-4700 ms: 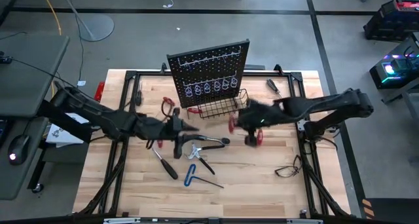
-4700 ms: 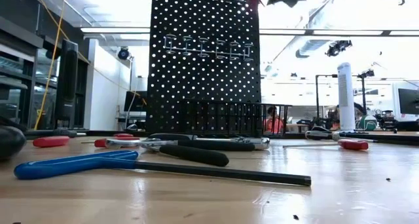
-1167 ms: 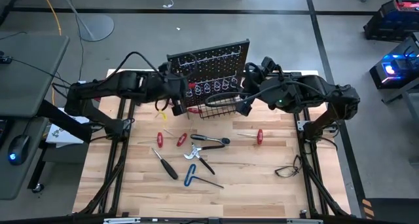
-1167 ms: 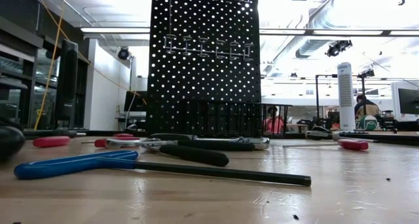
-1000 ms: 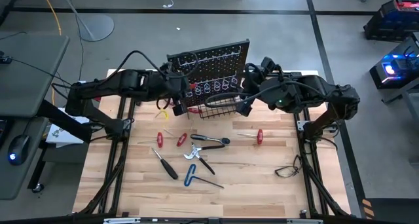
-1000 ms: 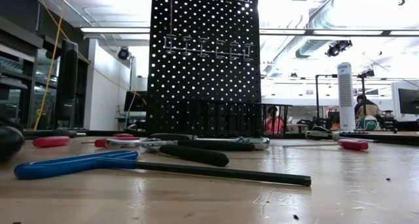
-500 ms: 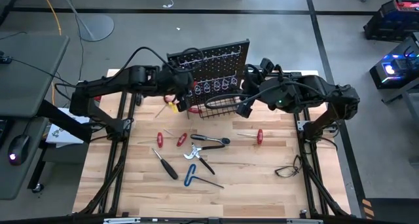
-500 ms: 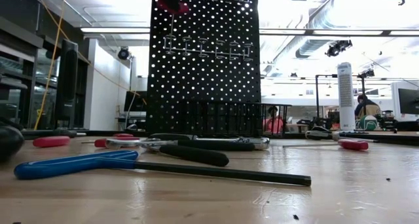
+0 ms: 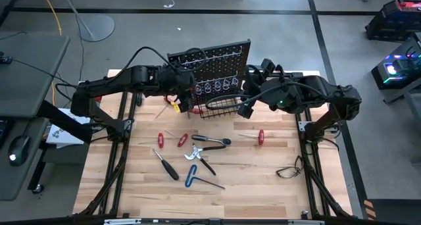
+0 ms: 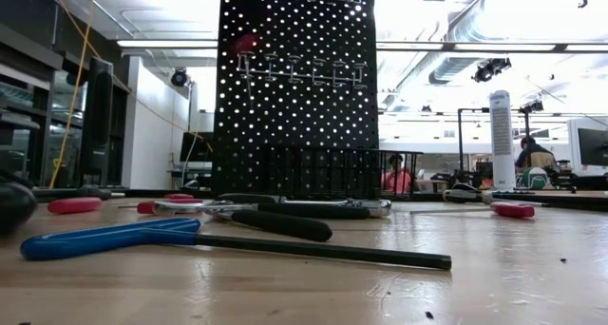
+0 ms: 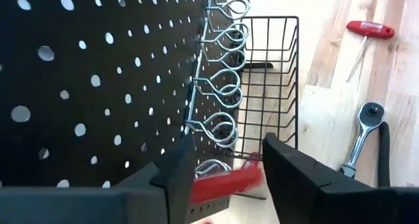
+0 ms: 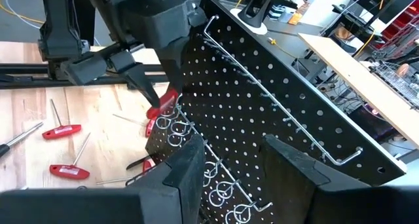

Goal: Hang tools onto peg board
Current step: Hang the black nut driver on the peg board

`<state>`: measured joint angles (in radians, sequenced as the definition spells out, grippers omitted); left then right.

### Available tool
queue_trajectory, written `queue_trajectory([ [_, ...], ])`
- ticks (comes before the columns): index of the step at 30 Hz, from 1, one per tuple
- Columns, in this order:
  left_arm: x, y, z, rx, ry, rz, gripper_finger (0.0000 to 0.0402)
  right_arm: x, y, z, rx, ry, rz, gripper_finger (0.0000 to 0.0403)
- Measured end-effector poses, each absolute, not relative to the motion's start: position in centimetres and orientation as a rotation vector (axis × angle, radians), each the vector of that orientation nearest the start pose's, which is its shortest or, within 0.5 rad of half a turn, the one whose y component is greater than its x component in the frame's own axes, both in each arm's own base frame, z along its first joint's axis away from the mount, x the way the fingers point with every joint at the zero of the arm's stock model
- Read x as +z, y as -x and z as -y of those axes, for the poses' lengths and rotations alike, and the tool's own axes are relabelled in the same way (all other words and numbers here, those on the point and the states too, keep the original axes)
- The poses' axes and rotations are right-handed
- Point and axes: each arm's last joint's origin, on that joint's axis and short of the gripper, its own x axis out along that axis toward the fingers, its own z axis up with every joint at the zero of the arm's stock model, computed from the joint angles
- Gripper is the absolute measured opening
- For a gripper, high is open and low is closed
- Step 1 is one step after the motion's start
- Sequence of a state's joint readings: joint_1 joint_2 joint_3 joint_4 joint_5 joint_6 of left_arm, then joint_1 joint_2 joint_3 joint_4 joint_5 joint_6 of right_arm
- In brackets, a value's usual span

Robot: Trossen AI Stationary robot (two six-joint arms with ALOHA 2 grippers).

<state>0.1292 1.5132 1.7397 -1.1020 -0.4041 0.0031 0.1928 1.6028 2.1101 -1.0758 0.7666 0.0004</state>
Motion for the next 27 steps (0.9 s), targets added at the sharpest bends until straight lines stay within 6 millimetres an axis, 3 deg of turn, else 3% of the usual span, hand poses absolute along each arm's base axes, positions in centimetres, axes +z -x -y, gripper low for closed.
queue_trajectory([
  [7, 41.8, -27.1, -2.3, 0.410, 0.035, -0.838, 0.0188, 49.0, -28.4, -3.5, -0.557, 0.279, -0.537, 0.0142],
  [13, 40.6, -26.2, 2.9, 0.270, 0.146, -0.934, 0.0199, 48.6, -28.0, -3.5, -0.535, 0.268, -0.577, 0.0142],
  [19, 34.7, -25.5, 8.7, 0.170, 0.105, -1.103, 0.0200, 47.9, -27.6, -3.6, -0.458, 0.223, -0.658, 0.0142],
  [27, 26.6, -23.7, 12.6, -0.063, 0.014, -1.278, 0.0201, 47.5, -27.3, -3.5, -0.440, 0.212, -0.705, 0.0142],
])
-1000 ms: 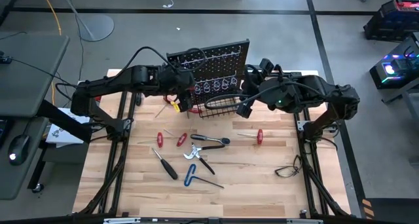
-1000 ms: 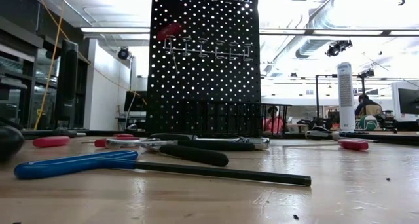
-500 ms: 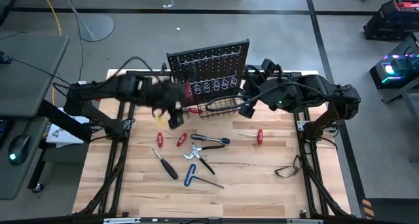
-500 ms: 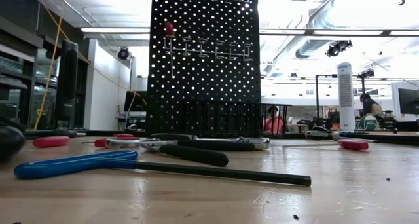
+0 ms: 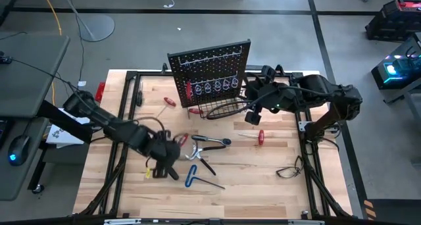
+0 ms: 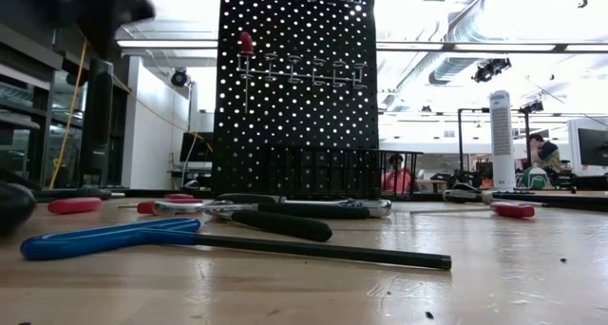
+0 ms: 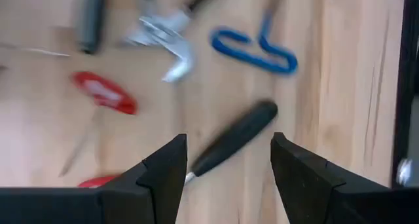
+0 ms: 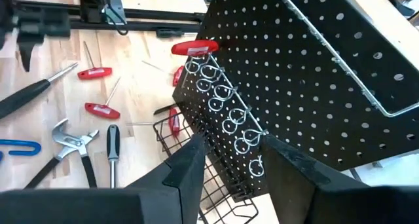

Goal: Hang tools onto peg board
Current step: Hang the black nut driver on the peg board

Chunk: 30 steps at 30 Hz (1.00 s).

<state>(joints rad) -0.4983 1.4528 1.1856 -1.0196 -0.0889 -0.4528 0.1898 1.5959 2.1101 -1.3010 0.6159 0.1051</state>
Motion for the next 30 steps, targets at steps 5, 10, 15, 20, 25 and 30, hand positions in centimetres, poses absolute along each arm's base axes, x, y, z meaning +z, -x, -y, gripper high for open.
queue_trajectory([
  [5, 22.8, -22.9, 13.1, -0.182, -0.082, -1.292, 0.0201, 47.5, -27.3, -3.6, -0.434, 0.195, -0.704, 0.0142],
  [10, 20.7, -22.1, 12.8, -0.252, -0.154, -1.334, 0.0201, 47.5, -27.3, -3.6, -0.433, 0.156, -0.699, 0.0142],
  [15, 19.1, -21.5, 12.6, -0.352, -0.258, -1.331, 0.0201, 47.5, -27.3, -3.6, -0.434, 0.150, -0.697, 0.0142],
  [20, 17.5, -21.6, 12.6, -0.388, -0.306, -1.321, 0.0200, 47.5, -27.4, -3.6, -0.435, 0.148, -0.695, 0.0142],
  [25, 15.4, -22.3, 13.0, -0.408, -0.367, -1.345, 0.0200, 47.5, -27.4, -3.6, -0.435, 0.148, -0.694, 0.0142],
  [30, 13.2, -23.0, 13.2, -0.370, -0.379, -1.422, 0.0190, 47.5, -27.4, -3.6, -0.437, 0.142, -0.693, 0.0142],
])
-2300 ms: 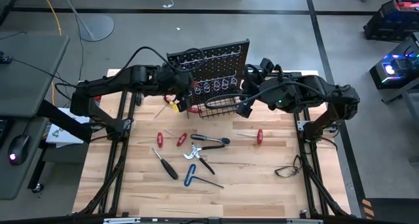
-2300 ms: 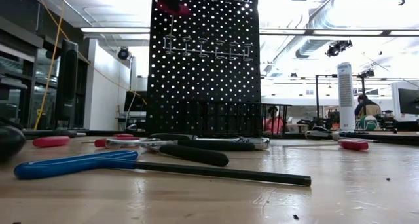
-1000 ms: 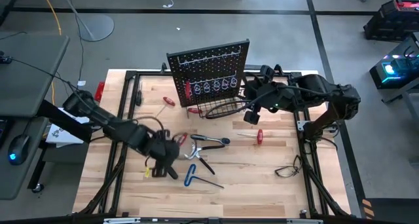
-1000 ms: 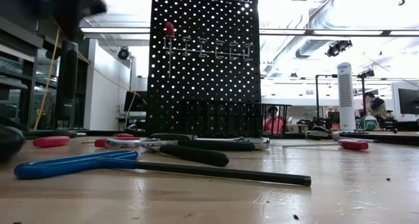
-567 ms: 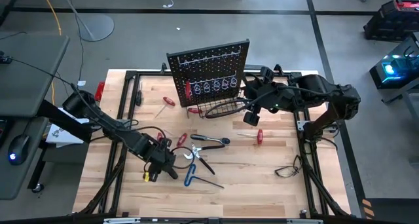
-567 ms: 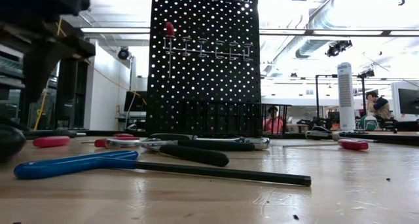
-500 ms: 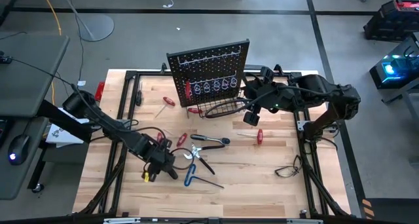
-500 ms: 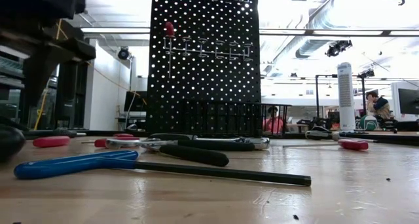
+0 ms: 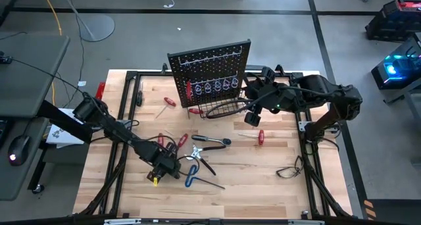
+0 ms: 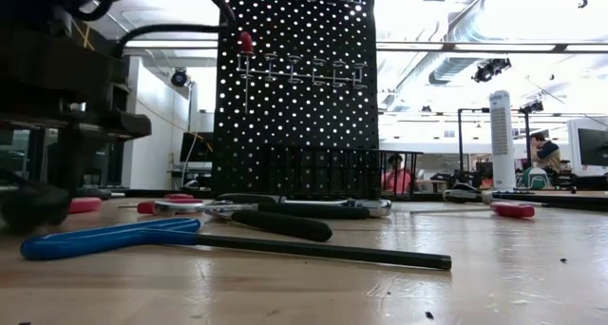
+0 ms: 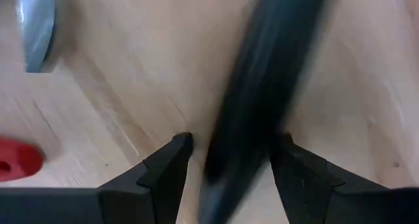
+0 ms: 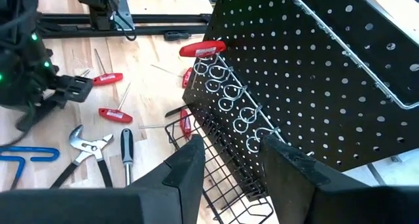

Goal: Hang tools onto peg board
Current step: Hang the black nut driver on the peg board

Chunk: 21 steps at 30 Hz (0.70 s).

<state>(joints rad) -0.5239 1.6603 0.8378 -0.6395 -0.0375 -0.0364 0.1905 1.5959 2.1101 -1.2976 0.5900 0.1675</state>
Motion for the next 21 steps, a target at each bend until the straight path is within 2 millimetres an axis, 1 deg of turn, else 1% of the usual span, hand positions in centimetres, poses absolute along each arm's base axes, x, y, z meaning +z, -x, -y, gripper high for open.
queue_trajectory([
  [2, 12.8, -23.0, 13.2, -0.334, -0.363, -1.470, 0.0161, 47.5, -27.3, -3.6, -0.441, 0.131, -0.691, 0.0142],
  [4, 12.9, -23.1, 13.2, -0.318, -0.340, -1.487, 0.0109, 47.5, -27.3, -3.6, -0.441, 0.132, -0.693, 0.0142],
  [5, 13.3, -23.2, 13.2, -0.322, -0.318, -1.483, 0.0088, 47.5, -27.3, -3.6, -0.441, 0.132, -0.693, 0.0142],
  [7, 14.1, -23.4, 13.1, -0.305, -0.258, -1.467, 0.0093, 47.5, -27.3, -3.7, -0.441, 0.129, -0.693, 0.0142],
  [9, 15.3, -23.5, 12.7, -0.259, -0.185, -1.463, 0.0093, 47.5, -27.3, -3.7, -0.441, 0.129, -0.693, 0.0142],
  [10, 16.3, -23.6, 12.6, -0.231, -0.150, -1.441, 0.0093, 47.5, -27.3, -3.7, -0.438, 0.131, -0.693, 0.0142],
  [12, 18.4, -23.7, 12.2, -0.183, -0.074, -1.388, 0.0093, 47.6, -27.3, -3.7, -0.433, 0.134, -0.694, 0.0142],
  [14, 20.7, -23.2, 11.7, -0.154, -0.002, -1.332, 0.0093, 47.6, -27.3, -3.7, -0.419, 0.149, -0.699, 0.0142],
  [15, 22.2, -23.0, 11.6, -0.151, 0.041, -1.279, 0.0093, 47.6, -27.3, -3.7, -0.411, 0.156, -0.702, 0.0142],
  [16, 23.9, -22.8, 11.5, -0.151, 0.088, -1.212, 0.0093, 47.6, -27.3, -3.7, -0.407, 0.166, -0.704, 0.0142],
  [18, 28.0, -22.2, 10.9, -0.137, 0.166, -1.042, 0.0093, 47.6, -27.3, -3.7, -0.403, 0.175, -0.705, 0.0142],
  [21, 34.4, -21.3, 9.0, 0.010, 0.222, -0.704, 0.0093, 47.7, -27.4, -3.5, -0.401, 0.185, -0.698, 0.0142],
])
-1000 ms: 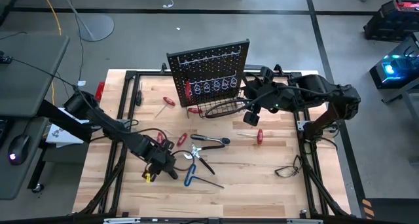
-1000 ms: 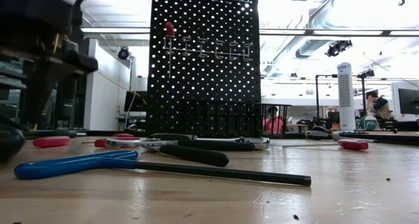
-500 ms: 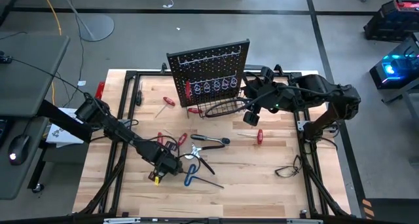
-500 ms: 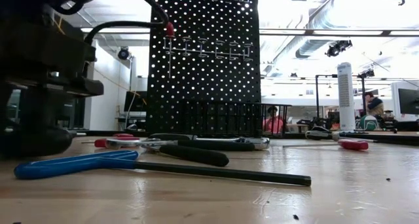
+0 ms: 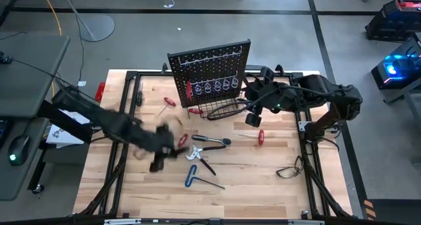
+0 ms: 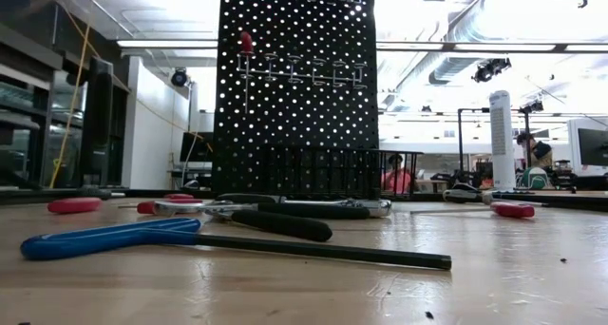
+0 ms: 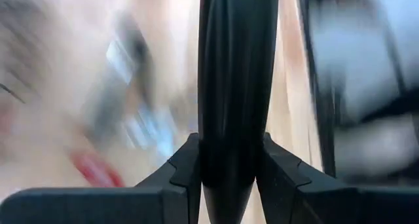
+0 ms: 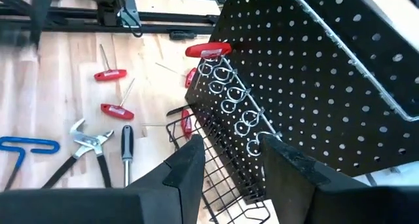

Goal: Hang tools onto peg board
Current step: Hang the black nut driver on the peg board

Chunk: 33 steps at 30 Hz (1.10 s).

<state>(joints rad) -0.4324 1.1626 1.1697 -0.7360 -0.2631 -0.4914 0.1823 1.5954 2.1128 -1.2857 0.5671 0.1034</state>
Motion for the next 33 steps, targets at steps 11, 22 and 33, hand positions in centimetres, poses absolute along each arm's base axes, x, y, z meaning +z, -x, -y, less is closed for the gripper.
queue_trajectory([
  [11, 47.7, -20.8, 1.2, 0.517, -0.049, 0.160, 0.0093, 48.6, -27.7, -2.7, -0.390, 0.206, -0.621, 0.0142],
  [22, 46.5, -23.6, -3.4, 0.610, 0.067, 0.183, 0.0093, 50.1, -25.5, -2.3, -0.408, 0.132, -0.549, 0.0142],
  [33, 45.3, -23.5, -5.8, 0.667, 0.106, 0.083, 0.0093, 50.3, -25.2, -2.3, -0.411, 0.129, -0.541, 0.0142],
])
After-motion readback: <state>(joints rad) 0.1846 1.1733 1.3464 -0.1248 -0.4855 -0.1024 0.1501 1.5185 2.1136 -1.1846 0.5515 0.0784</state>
